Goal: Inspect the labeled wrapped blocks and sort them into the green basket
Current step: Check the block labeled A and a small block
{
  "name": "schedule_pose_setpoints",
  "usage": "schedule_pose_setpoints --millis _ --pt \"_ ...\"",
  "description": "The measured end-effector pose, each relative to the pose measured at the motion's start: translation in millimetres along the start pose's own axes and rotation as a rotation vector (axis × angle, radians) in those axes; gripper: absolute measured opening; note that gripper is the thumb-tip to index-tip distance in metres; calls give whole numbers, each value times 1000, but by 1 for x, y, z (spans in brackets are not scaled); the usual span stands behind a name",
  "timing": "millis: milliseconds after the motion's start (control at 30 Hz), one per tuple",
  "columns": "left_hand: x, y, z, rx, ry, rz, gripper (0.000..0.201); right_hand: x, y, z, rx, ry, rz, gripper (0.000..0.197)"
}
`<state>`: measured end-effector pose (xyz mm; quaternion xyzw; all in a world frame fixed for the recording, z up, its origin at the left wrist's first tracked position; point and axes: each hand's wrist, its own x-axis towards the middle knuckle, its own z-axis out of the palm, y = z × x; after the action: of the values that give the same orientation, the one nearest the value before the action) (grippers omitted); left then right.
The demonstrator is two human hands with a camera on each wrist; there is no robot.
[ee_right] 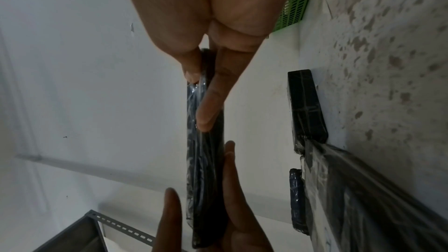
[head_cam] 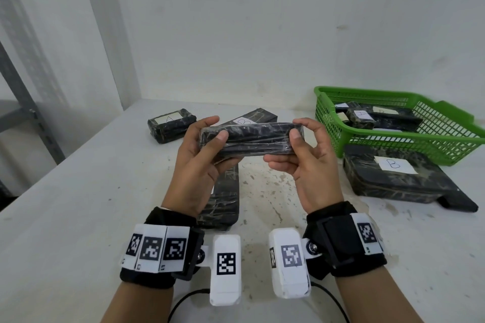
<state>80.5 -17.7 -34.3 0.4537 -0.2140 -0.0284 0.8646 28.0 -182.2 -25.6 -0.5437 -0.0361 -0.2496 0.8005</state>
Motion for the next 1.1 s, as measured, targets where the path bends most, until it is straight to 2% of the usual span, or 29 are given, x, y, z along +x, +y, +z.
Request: schedule_pose_setpoints --millis 100,233,400,500,600,700,767,867,1000,1100 --pt "0 -1 -1 45 47 23 21 -1 -1 3 -14 -29 22 9" --pt "0 0 -2 103 15 33 12 -3 -3 6 -68 -45 45 15" --pt "-2 0 1 59 -12 -21 25 -2 0 1 -154 2 6 10" --pt "-2 1 0 118 -11 -14 17 -1 0 2 -176 -3 32 16" --pt "-3 0 -1 180 0 24 14 -2 1 5 -209 0 80 32" --pt "-3 -2 0 192 -4 19 6 -2 5 5 -241 64 47 25" --pt "-4 -2 3 175 -2 -1 14 -2 7 4 -239 98 32 23" --pt "-4 0 2 183 18 1 22 -4 6 6 -232 73 27 24" --pt "-3 -1 0 206 55 12 13 -5 4 8 -242 11 70 41" --pt "-4 -1 1 200 38 -5 14 -5 7 8 -265 52 38 36"
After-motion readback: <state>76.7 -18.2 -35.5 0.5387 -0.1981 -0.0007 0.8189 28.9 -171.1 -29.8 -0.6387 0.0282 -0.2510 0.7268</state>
